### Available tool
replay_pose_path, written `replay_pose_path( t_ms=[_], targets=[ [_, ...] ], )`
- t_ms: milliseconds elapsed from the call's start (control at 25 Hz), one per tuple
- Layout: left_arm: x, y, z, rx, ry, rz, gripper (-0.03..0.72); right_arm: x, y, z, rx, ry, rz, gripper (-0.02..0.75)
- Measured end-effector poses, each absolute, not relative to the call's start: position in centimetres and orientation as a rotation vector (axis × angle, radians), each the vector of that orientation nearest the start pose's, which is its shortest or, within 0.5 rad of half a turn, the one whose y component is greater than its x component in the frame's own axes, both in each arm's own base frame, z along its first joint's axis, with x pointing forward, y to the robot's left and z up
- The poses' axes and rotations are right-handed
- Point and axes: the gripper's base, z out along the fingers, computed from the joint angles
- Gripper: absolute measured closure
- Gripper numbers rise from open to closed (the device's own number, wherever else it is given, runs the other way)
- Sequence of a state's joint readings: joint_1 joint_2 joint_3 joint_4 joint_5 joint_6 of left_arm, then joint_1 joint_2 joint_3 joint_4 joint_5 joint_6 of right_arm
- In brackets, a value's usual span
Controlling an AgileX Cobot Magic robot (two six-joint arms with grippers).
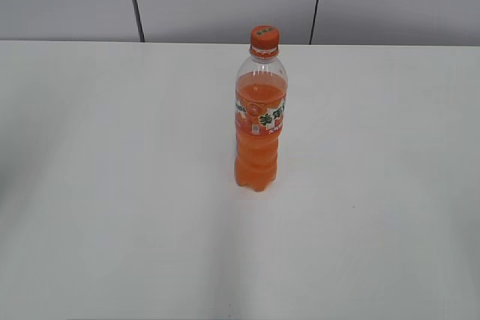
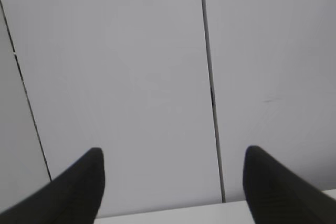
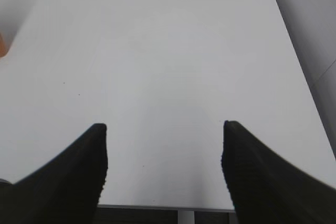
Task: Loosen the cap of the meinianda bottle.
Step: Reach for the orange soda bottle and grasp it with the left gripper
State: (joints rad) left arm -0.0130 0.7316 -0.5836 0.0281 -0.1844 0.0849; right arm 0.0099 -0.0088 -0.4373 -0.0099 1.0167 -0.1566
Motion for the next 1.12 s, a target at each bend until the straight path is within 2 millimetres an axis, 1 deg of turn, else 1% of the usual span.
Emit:
replay_pose_path(
  t_ms=[160, 320, 520, 680, 920, 1120],
  targets=[
    [18.3, -0.3, 34.4, 0.100, 1.502, 0.075, 0.189, 0.3, -0.1, 26.3, -0.171, 2.049, -0.110, 0.225],
    [19.9, -0.3, 33.7, 0.100, 1.491, 0.073, 0.189, 0.3, -0.1, 26.3, -0.171, 2.049, -0.114, 0.225],
    [21.0, -0.4, 33.4, 0.098, 1.457, 0.071, 0.189, 0.3, -0.2, 26.3, -0.171, 2.049, -0.117, 0.225],
    [21.8, -0.4, 32.8, 0.105, 1.474, 0.072, 0.189, 0.3, -0.2, 26.3, -0.171, 2.049, -0.118, 0.225],
    [23.6, -1.0, 30.6, 0.213, 1.562, 0.078, 0.189, 0.3, -0.2, 26.3, -0.171, 2.050, -0.119, 0.225],
    [25.1, -1.8, 28.4, 0.296, 1.638, 0.007, 0.204, 0.3, -0.2, 26.3, -0.171, 2.050, -0.119, 0.225]
  ],
)
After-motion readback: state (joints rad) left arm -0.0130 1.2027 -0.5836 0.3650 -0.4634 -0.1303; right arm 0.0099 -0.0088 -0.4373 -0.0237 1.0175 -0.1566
